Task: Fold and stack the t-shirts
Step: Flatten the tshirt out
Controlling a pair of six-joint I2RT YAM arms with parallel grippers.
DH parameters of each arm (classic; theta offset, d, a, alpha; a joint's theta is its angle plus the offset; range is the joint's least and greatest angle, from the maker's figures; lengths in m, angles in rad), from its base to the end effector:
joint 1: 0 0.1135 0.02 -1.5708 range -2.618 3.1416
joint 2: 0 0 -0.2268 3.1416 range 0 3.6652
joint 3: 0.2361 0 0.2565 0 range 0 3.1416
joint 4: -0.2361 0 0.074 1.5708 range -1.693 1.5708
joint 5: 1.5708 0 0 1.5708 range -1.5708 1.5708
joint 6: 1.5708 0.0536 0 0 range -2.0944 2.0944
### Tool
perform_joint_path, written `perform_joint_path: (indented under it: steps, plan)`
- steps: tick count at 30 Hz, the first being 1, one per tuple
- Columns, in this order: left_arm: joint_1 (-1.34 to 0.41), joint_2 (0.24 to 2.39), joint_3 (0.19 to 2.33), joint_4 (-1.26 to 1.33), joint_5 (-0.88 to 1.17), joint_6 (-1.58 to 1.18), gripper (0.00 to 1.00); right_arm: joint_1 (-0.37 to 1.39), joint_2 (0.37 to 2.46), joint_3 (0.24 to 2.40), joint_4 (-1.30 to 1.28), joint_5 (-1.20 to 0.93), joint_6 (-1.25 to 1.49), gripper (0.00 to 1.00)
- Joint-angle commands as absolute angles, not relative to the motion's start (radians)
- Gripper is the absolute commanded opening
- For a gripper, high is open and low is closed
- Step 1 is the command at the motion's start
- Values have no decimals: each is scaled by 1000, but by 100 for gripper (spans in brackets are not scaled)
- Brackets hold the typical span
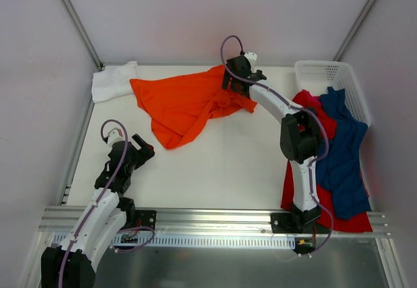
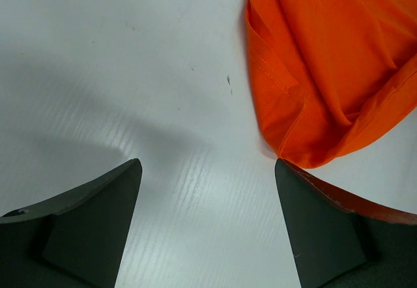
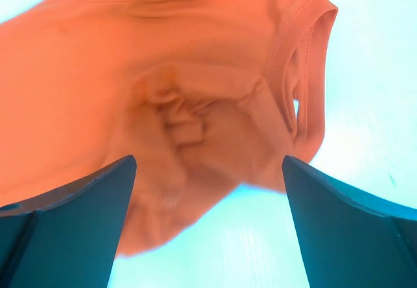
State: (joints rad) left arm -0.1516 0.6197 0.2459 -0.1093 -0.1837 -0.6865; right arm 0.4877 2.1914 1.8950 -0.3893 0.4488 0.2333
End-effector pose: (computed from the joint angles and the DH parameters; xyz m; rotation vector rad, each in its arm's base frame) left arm 0.2008 -0.0208 0.1512 -0.6545 1.9549 -0.3333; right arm 0.4549 0.2150 0.2051 -0.0424 2.1793 -0.1006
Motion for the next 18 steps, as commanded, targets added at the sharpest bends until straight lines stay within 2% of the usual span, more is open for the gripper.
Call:
perform_joint_path:
  steps: [1,9,14,18]
  plan:
    - [-160,621,236,-81,-169,-667,84,526,2007,1818,-345,492,227,100]
    - [-161,611,233,-81,-167,-669,84,641,1920,1623,-316,437,308,100]
    - [-160,594,227,-83,-166,-667,84,638,2035,1643,-270,350,359,99]
    - [-160,583,224,-81,-164,-667,84,624,2132,1712,-270,327,348,90]
